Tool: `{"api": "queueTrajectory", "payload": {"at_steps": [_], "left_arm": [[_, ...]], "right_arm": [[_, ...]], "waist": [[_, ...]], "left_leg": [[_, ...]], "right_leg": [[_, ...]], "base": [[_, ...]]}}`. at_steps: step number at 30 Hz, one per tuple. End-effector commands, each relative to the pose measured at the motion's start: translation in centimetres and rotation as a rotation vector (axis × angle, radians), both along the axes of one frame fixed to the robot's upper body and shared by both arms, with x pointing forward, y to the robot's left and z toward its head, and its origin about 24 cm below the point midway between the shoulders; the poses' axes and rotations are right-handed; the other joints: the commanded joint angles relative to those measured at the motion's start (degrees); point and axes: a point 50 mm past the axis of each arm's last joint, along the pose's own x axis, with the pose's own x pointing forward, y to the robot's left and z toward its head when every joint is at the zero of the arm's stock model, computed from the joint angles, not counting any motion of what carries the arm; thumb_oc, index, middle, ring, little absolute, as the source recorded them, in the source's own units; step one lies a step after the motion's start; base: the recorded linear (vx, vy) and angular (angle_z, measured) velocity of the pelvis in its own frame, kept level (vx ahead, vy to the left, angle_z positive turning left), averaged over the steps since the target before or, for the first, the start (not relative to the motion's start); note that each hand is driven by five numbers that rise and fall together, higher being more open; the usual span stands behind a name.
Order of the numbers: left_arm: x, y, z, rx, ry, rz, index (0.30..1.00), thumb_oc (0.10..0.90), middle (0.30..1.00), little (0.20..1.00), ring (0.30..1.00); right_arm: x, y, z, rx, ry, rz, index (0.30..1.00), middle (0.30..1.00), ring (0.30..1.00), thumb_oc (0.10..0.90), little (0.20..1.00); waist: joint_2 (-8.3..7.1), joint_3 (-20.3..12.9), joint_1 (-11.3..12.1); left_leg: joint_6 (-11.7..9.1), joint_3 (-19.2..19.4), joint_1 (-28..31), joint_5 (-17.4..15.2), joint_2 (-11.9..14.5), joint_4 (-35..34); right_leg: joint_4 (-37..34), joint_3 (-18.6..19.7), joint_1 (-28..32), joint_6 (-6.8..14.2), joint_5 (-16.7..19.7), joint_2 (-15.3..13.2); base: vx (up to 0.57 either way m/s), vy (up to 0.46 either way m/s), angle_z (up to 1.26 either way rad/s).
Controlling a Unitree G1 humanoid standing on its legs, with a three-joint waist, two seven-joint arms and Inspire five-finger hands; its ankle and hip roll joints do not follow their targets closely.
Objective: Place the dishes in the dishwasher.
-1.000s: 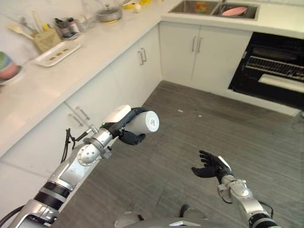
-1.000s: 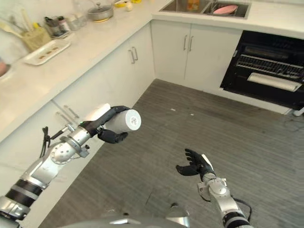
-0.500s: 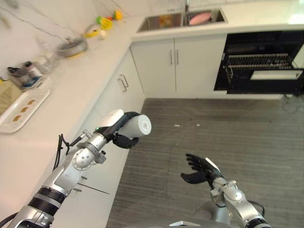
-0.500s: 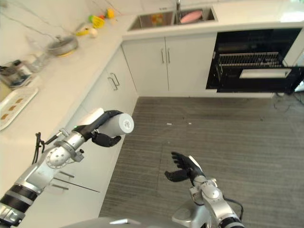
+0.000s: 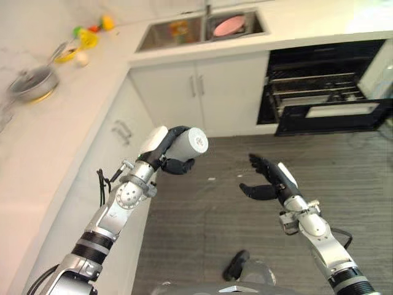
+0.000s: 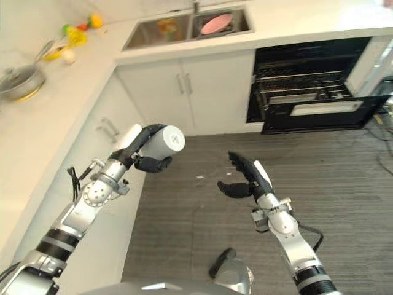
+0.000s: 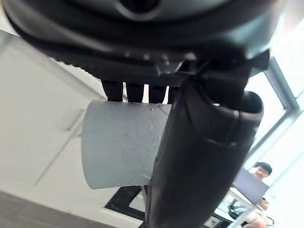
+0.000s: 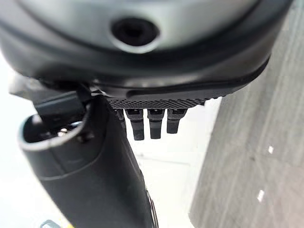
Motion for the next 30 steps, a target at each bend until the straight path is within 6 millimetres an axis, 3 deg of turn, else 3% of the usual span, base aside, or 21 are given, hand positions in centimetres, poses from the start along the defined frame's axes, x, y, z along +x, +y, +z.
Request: {"api": "queueTrajectory", "payload": {"at_steps": [1, 2, 3, 5, 7, 8, 9, 10, 11, 12, 13, 14, 15, 16, 17, 18, 20, 22, 23, 25, 30], "left_arm": [[0.3, 0.2, 5.0, -0.042, -0.235, -0.016, 0.3, 0.4, 0.3, 0.3, 0.3], [0.0, 0.5, 4.6, -0.054, -0.223, 0.0, 0.3, 0.4, 0.3, 0.3, 0.3], [0.0, 0.5, 4.6, -0.055, -0.222, 0.001, 0.3, 0.4, 0.3, 0.3, 0.3], [-0.4, 1.5, 4.1, -0.058, -0.209, 0.037, 0.3, 0.4, 0.3, 0.3, 0.3], [-1.1, 3.6, 3.6, -0.041, -0.201, 0.116, 0.3, 0.4, 0.3, 0.3, 0.3], [-1.4, 4.1, 3.8, -0.026, -0.219, 0.129, 0.3, 0.4, 0.3, 0.3, 0.3], [-1.8, 4.9, 4.4, 0.001, -0.238, 0.15, 0.3, 0.4, 0.3, 0.3, 0.3], [-1.8, 5.1, 4.6, -0.008, -0.247, 0.156, 0.3, 0.4, 0.3, 0.3, 0.3], [-1.8, 5.1, 4.6, -0.009, -0.249, 0.157, 0.3, 0.4, 0.3, 0.3, 0.3], [-1.9, 4.6, 5.5, -0.016, -0.286, 0.132, 0.3, 0.4, 0.3, 0.3, 0.3], [-1.8, 4.6, 5.5, -0.016, -0.287, 0.13, 0.3, 0.4, 0.3, 0.3, 0.3], [-1.8, 4.7, 5.9, -0.01, -0.3, 0.122, 0.3, 0.4, 0.3, 0.3, 0.3], [-1.9, 4.9, 6.7, -0.003, -0.333, 0.124, 0.3, 0.4, 0.3, 0.3, 0.3], [-1.9, 5.0, 6.8, -0.002, -0.337, 0.127, 0.3, 0.4, 0.3, 0.3, 0.3], [-1.9, 5.3, 7.5, 0.006, -0.367, 0.137, 0.3, 0.4, 0.3, 0.3, 0.3], [-1.9, 5.3, 7.6, 0.007, -0.369, 0.139, 0.3, 0.4, 0.3, 0.3, 0.3], [-1.8, 5.4, 7.8, 0.005, -0.391, 0.151, 0.3, 0.4, 0.3, 0.3, 0.3], [-1.4, 5.2, 8.0, 0.0, -0.413, 0.157, 0.3, 0.4, 0.3, 0.3, 0.3], [-1.3, 5.1, 8.3, 0.001, -0.434, 0.158, 0.3, 0.4, 0.3, 0.3, 0.3], [-1.2, 4.8, 8.6, 0.018, -0.446, 0.149, 0.3, 0.4, 0.3, 0.3, 0.3], [-1.2, 4.3, 8.4, 0.026, -0.452, 0.133, 0.3, 0.4, 0.3, 0.3, 0.3]], "right_arm": [[1.1, 1.5, 5.9, -0.022, -0.284, 0.08, 0.9, 0.9, 0.9, 0.8, 0.9], [1.1, 1.6, 5.9, -0.024, -0.285, 0.085, 0.9, 0.9, 0.9, 0.8, 0.9], [1.1, 1.7, 5.9, -0.025, -0.284, 0.086, 0.9, 0.9, 0.9, 0.8, 0.9], [1.4, 2.1, 6.1, -0.021, -0.289, 0.102, 0.9, 0.9, 0.9, 0.8, 0.9], [1.6, 2.7, 6.1, -0.011, -0.289, 0.13, 0.9, 0.9, 0.9, 0.8, 0.9], [1.9, 2.7, 6.5, -0.018, -0.312, 0.128, 0.9, 0.9, 0.9, 0.8, 0.9], [2.0, 2.1, 6.8, -0.031, -0.317, 0.107, 0.9, 0.9, 0.9, 0.8, 0.9], [2.1, 2.0, 7.0, -0.031, -0.322, 0.104, 0.9, 0.9, 0.9, 0.8, 0.9], [2.2, 2.1, 7.0, -0.032, -0.322, 0.105, 0.9, 0.9, 0.9, 0.8, 0.9], [2.3, 1.7, 7.2, -0.033, -0.323, 0.09, 0.9, 0.9, 0.9, 0.8, 0.9], [2.3, 1.6, 7.2, -0.033, -0.324, 0.089, 0.9, 0.9, 0.9, 0.8, 0.9], [2.4, 1.5, 7.3, -0.029, -0.325, 0.081, 0.9, 0.9, 0.9, 0.8, 0.9], [2.8, 1.8, 7.8, -0.028, -0.333, 0.108, 0.9, 0.9, 0.9, 0.8, 0.9], [2.8, 1.9, 7.8, -0.027, -0.336, 0.111, 0.9, 0.9, 0.9, 0.8, 0.9], [3.2, 1.9, 8.5, -0.042, -0.353, 0.119, 0.9, 0.9, 0.9, 0.8, 0.9], [3.2, 1.9, 8.5, -0.042, -0.355, 0.12, 0.9, 0.9, 0.9, 0.8, 0.9], [3.1, 2.0, 8.8, -0.033, -0.366, 0.128, 0.9, 0.9, 0.9, 0.8, 0.9], [3.1, 1.8, 8.7, -0.04, -0.368, 0.125, 0.9, 0.9, 0.9, 0.8, 0.9], [2.8, 1.5, 8.6, -0.036, -0.362, 0.114, 0.9, 0.9, 0.9, 0.8, 0.9], [2.5, 1.3, 7.9, -0.019, -0.336, 0.106, 0.9, 0.9, 0.9, 0.8, 0.9], [1.8, 1.4, 7.0, 0.032, -0.299, 0.135, 0.9, 0.9, 0.9, 0.8, 0.9]], "waist": [[0.14, -1.62, 2.9], [1.38, -2.37, 3.13], [1.4, -2.51, 3.09], [1.3, -3.05, 3.84], [0.74, -2.98, 5.72], [0.71, -2.53, 6.09], [2.38, -3.25, 4.24], [2.68, -3.28, 4.95], [2.59, -3.25, 5.28], [2.89, -3.0, 5.26], [2.69, -2.94, 5.49], [2.41, -2.93, 5.4], [2.37, -2.11, 4.94], [1.92, -2.07, 5.5], [1.71, -1.46, 5.0], [1.62, -1.43, 5.28], [1.51, -1.77, 5.37], [1.86, -1.91, 4.28], [1.87, -1.86, 4.07], [1.32, -2.5, 4.73], [0.62, -4.78, 5.7]], "left_leg": [[0.5, 4.38, 2.94, -6.0, -1.75, -10.71], [2.9, 2.97, 3.02, -8.76, 0.12, -22.61], [3.3, 3.27, 3.28, -8.62, -0.34, -23.39], [4.99, -0.5, 0.63, -7.51, 4.65, -33.88], [4.51, -8.73, 0.47, -1.26, 6.31, -43.69], [3.37, -10.97, -0.43, 1.74, 7.74, -46.21], [2.82, -6.88, 3.47, -0.3, 7.05, -48.93], [3.18, -7.25, 3.86, -1.86, 4.77, -48.56], [3.37, -6.81, 3.97, -2.27, 4.56, -48.34], [5.33, -7.2, 3.39, -5.89, 1.38, -48.0], [5.68, -6.95, 3.47, -6.25, 0.94, -47.93], [7.35, -5.35, 4.11, -7.72, -0.76, -48.41], [10.31, -3.98, 5.21, -9.79, -2.99, -48.35], [10.77, -3.13, 5.32, -10.15, -3.73, -48.51], [11.83, -1.08, 7.11, -11.19, -4.87, -49.56], [11.98, -0.71, 7.22, -11.21, -5.14, -49.84], [11.78, 0.08, 8.3, -11.19, -6.16, -51.21], [11.5, 0.32, 8.62, -10.84, -6.57, -52.44], [11.35, 0.69, 8.7, -10.7, -6.54, -52.49], [11.19, 1.05, 9.12, -10.68, -7.14, -52.81], [9.89, 1.61, 9.15, -8.37, -6.58, -54.61]], "right_leg": [[-13.26, 1.26, 5.76, 5.76, 1.35, 6.04], [-13.73, 1.38, 6.18, 7.47, 1.35, 5.81], [-13.72, 1.32, 6.08, 7.68, 1.69, 5.54], [-15.62, 4.55, 7.87, 8.69, 0.91, 5.24], [-16.21, 10.84, 8.67, 9.32, 0.23, 6.83], [-17.24, 12.93, 10.25, 10.26, 0.05, 7.26], [-16.18, 15.28, 10.18, 11.43, 0.06, 7.47], [-15.49, 17.19, 10.48, 11.8, 0.75, 6.76], [-15.29, 17.63, 10.3, 12.02, 0.79, 6.41], [-10.77, 18.35, 10.27, 12.52, 0.13, 3.79], [-9.7, 18.63, 9.81, 12.85, -0.36, 3.04], [-5.58, 18.98, 9.24, 13.89, -0.31, 0.89], [2.71, 20.56, 5.83, 15.44, 1.54, -2.69], [4.51, 21.85, 4.45, 15.88, 1.06, -3.78], [7.84, 21.86, 0.53, 17.55, 4.31, -6.21], [8.08, 22.35, 0.13, 17.67, 4.36, -6.39], [1.58, 21.31, -0.63, 16.95, 4.66, -5.43], [-3.12, 22.4, -3.37, 18.48, 9.25, -5.25], [-5.13, 22.72, -3.06, 19.0, 9.7, -5.19], [-8.21, 19.68, -1.29, 18.93, 11.88, -5.7], [-14.76, 16.77, 1.91, 18.26, 12.79, -2.65]], "base": [[0.54, 0.054, -0.93], [0.4, 0.128, -1.02], [0.4, 0.235, -1.14], [0.39, 0.24, -0.78], [0.59, 0.231, -0.83], [0.7, 0.252, -1.64], [0.62, 0.305, -1.67], [0.42, 0.269, -1.3], [0.35, 0.387, -0.89], [0.22, 0.291, -1.05], [0.37, 0.415, -1.46], [0.35, 0.37, -1.36], [0.34, 0.38, -1.29], [0.34, 0.347, -1.07], [0.14, 0.161, -1.0], [0.19, 0.139, -0.79], [0.11, 0.002, -0.78], [0.15, -0.036, -0.5], [0.13, -0.016, -0.19], [0.07, -0.047, 0.21], [0.05, -0.128, 0.11]]}}
